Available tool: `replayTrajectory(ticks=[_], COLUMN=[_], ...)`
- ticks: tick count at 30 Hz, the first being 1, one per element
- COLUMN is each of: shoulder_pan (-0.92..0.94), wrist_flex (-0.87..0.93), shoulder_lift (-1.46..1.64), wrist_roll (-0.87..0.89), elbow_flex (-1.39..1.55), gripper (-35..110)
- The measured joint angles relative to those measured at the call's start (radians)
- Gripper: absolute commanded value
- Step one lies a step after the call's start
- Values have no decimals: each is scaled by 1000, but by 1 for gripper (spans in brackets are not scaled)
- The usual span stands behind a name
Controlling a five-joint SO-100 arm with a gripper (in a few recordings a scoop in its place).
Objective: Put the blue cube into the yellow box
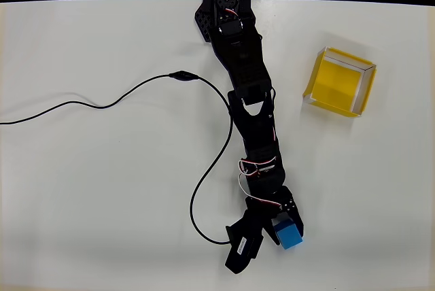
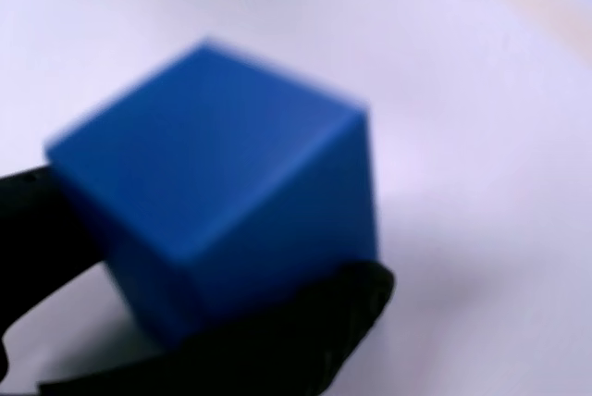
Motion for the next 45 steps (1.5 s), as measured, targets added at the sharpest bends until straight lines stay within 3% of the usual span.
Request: replayTrajectory(ticks=[25, 31, 45], shoulder_pan=[5, -3, -193], wrist_flex=[89, 141, 161], shoulder_lift=[38, 206, 715], wrist_roll=[-63, -41, -9], elbow_flex=[-31, -3, 399], gripper=[19, 19, 19])
